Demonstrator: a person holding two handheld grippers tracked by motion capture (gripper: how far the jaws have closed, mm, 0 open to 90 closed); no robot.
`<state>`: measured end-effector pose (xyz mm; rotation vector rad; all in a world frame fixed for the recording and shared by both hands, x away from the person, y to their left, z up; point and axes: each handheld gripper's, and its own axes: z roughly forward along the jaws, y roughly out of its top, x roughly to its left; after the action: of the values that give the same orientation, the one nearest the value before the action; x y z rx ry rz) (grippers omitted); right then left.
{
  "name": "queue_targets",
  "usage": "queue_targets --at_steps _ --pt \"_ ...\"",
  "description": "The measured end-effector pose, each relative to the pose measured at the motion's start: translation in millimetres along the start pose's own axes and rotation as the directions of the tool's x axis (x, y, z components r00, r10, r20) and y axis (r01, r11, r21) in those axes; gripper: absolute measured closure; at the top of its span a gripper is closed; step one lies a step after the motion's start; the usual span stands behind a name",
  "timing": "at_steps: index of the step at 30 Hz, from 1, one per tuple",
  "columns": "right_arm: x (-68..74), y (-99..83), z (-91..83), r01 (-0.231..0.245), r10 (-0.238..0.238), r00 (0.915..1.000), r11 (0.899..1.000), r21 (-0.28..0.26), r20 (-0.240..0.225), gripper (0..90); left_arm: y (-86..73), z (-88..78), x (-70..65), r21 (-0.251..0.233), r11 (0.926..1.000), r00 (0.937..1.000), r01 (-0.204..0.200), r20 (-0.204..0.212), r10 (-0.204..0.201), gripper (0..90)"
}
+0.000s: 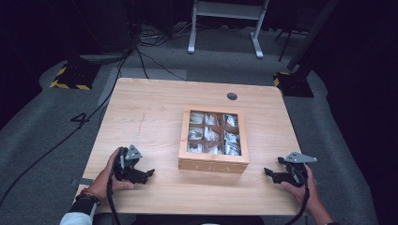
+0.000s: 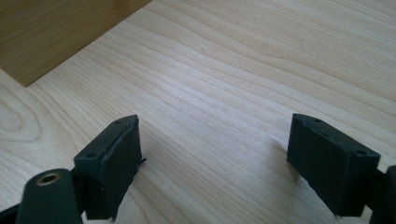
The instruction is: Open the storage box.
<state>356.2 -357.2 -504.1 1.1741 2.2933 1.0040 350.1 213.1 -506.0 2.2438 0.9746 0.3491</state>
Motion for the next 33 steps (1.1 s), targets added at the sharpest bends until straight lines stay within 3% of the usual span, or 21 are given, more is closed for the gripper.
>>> queue_targets --at_steps 3,8,13,20,29,30,33 --pt "0.1 0.0 -0.5 -0.002 0.002 1.0 1.0 0.003 0.001 17.9 6.0 5.2 -3.1 0.001 0.9993 0.9988 -0.037 0.033 0.036 0.5" --pt "1.1 2.8 -0.2 -0.004 0.003 0.9999 1.0 0.022 0.01 18.4 14.2 12.3 -7.1 0.003 0.9992 0.9986 -0.04 0.035 0.039 0.3" --pt "15.0 10.4 1.5 0.038 -0.036 0.9983 0.999 0.026 -0.046 22.5 12.9 11.3 -7.3 0.001 0.9992 0.9985 -0.04 0.036 0.04 0.7" --pt "43.9 29.0 -9.7 0.127 -0.13 0.9877 0.991 -0.042 -0.087 29.8 12.3 10.9 -6.4 -0.001 0.9988 0.9979 -0.048 0.043 0.048 0.7" --pt "65.3 48.5 -21.6 0.157 -0.169 0.9777 0.982 -0.105 -0.124 33.3 12.2 10.9 -6.5 0.0 0.9988 0.998 -0.048 0.042 0.048 0.7" --pt "69.9 52.5 -22.9 0.16 -0.176 0.9735 0.98 -0.118 -0.145 34.6 12.2 10.5 -6.3 0.003 0.9987 0.9979 -0.05 0.042 0.05 0.7" --pt "75.9 57.3 -22.0 0.166 -0.183 0.9715 0.979 -0.117 -0.151 35.9 12.2 10.5 -6.3 0.002 0.9987 0.9979 -0.05 0.042 0.05 0.8"
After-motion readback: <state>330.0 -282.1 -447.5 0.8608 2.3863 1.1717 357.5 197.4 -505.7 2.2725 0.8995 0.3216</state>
